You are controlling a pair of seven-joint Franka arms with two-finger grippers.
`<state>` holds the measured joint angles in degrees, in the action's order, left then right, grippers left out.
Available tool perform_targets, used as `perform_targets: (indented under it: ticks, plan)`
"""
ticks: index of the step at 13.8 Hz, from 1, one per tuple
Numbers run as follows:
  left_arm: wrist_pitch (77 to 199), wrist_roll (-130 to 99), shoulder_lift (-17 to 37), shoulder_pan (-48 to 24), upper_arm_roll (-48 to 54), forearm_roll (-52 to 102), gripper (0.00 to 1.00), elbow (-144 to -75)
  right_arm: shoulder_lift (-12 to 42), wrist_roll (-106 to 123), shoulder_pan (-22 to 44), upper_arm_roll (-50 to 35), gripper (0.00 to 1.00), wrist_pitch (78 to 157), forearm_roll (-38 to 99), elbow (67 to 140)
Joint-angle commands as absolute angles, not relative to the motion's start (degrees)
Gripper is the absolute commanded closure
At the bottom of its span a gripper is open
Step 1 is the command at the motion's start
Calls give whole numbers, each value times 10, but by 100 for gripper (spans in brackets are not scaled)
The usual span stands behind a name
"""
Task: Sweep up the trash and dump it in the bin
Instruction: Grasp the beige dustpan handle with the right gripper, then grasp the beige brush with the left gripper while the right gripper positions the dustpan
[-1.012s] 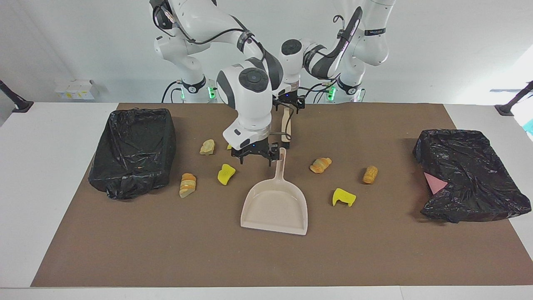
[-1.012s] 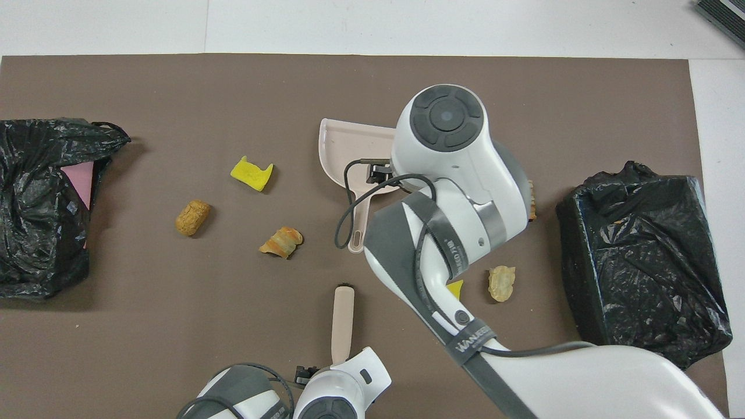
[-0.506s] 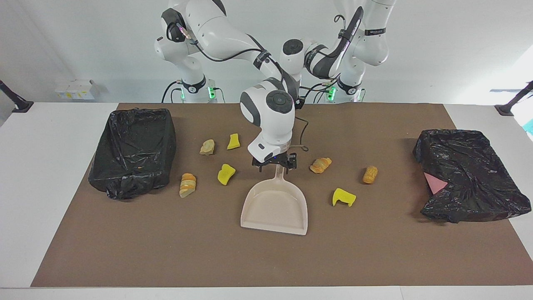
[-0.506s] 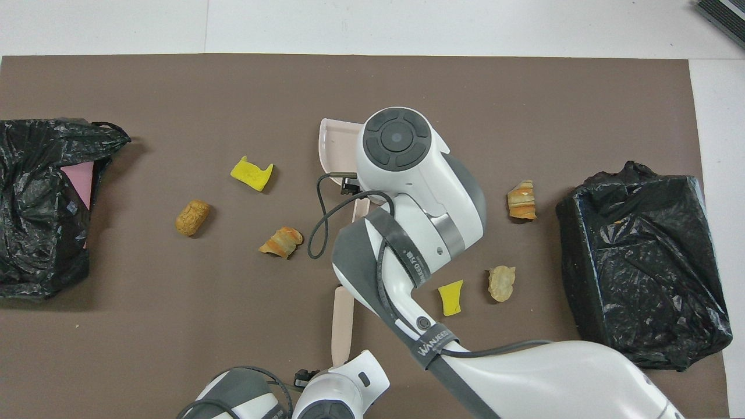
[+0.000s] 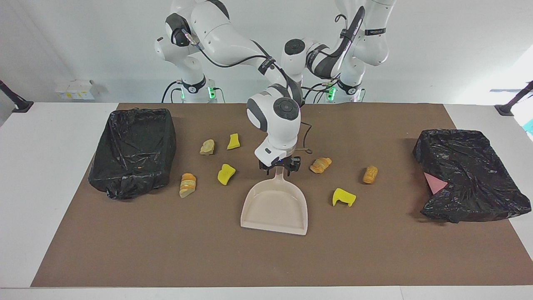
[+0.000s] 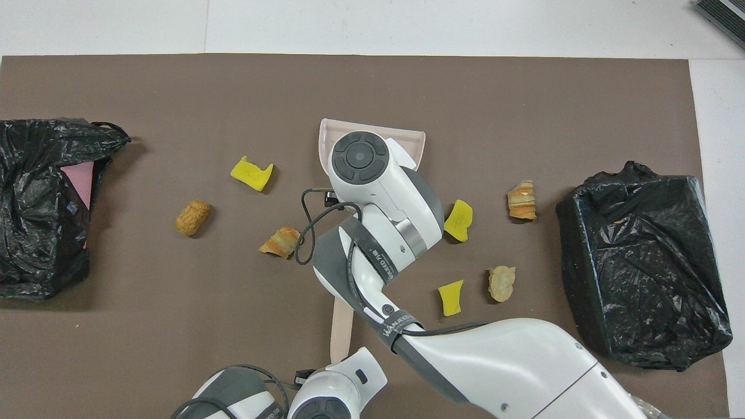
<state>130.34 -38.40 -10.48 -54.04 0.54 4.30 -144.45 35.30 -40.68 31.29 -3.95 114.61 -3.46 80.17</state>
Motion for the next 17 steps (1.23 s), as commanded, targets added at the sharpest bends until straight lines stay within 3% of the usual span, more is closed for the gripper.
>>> perform_targets:
  ticks: [1, 2, 6, 10, 13, 17]
  plan:
    - [1252, -362, -126, -511, 4, 48, 100, -1427, 355, -420, 309, -41, 95, 1142, -26, 792]
    - [1247, -363, -136, -506, 4, 48, 100, -1428, 356, -419, 308, -42, 100, 1151, -25, 794]
    - [1216, -317, -161, -443, 3, 47, 100, -1428, 345, -406, 308, -51, 100, 1165, 5, 804]
    - [1196, -242, -164, -344, 3, 45, 100, -1410, 262, -300, 259, -52, 100, 1108, 11, 813]
    - [1207, -220, -152, -277, 3, 41, 100, -1397, 229, -166, 247, -50, 100, 1069, 9, 822]
    - [1205, -131, -94, -173, 4, 41, 100, -1330, 201, 59, 239, -51, 100, 1035, 4, 863]
